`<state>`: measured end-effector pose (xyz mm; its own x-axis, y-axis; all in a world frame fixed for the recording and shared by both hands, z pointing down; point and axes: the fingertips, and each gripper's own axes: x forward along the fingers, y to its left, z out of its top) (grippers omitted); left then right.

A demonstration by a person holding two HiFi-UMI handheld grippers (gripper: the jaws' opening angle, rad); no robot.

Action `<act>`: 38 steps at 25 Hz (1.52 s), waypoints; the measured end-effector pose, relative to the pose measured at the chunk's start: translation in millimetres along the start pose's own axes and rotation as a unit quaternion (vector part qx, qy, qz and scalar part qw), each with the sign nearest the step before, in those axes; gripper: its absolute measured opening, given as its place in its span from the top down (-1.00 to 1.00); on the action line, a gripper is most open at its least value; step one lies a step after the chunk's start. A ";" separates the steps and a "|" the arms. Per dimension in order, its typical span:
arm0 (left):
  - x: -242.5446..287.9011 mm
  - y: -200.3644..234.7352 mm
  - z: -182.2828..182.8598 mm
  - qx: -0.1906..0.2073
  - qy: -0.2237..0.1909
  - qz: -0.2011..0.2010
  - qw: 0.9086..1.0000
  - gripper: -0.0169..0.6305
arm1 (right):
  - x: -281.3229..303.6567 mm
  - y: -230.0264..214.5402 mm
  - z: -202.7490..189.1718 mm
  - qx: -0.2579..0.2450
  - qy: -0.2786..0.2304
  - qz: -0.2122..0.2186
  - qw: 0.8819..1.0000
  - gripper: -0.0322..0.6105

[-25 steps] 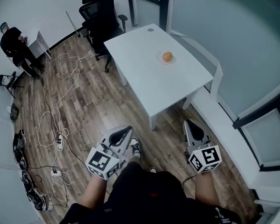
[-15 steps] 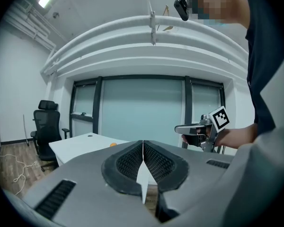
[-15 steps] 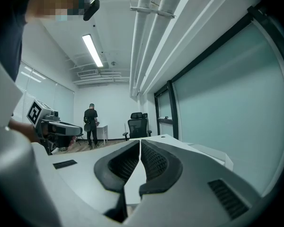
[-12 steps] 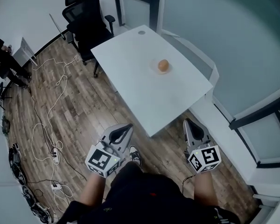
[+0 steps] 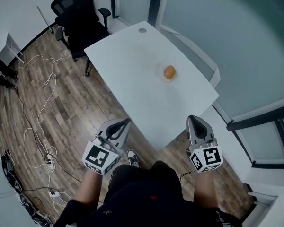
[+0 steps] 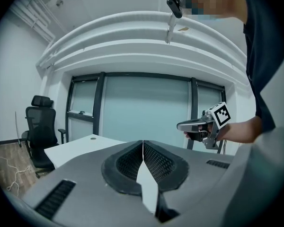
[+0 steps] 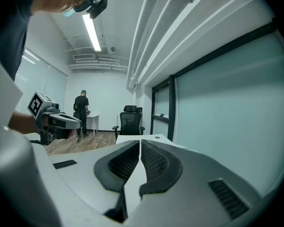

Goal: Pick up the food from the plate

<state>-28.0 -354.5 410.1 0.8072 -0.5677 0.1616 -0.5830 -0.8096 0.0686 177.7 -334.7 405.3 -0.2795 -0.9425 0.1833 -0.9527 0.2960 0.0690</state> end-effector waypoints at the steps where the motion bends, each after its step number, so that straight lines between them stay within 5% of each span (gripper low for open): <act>1: 3.6 6.1 1.3 -0.006 0.000 0.000 1.000 0.88 | 9.1 -1.8 0.0 0.002 0.002 -0.002 1.000 0.81; 14: 72.8 55.7 7.1 -0.035 0.010 0.055 0.998 0.88 | 125.3 -80.5 -30.5 0.024 0.045 0.017 0.999 0.79; 26: 125.4 77.6 -26.9 -0.079 0.061 0.144 0.985 0.88 | 295.2 -161.9 -123.3 0.027 0.128 0.044 0.990 -0.19; 38: 135.8 99.5 -60.9 -0.114 0.093 0.201 0.969 0.88 | 395.9 -178.6 -237.6 0.066 0.232 0.026 0.970 -0.37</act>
<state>18.0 -503.0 498.8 0.4936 -0.7759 0.3927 -0.8685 -0.4632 0.1765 265.6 -723.7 698.5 -0.2729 -0.7469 0.6064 -0.9543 0.2900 -0.0722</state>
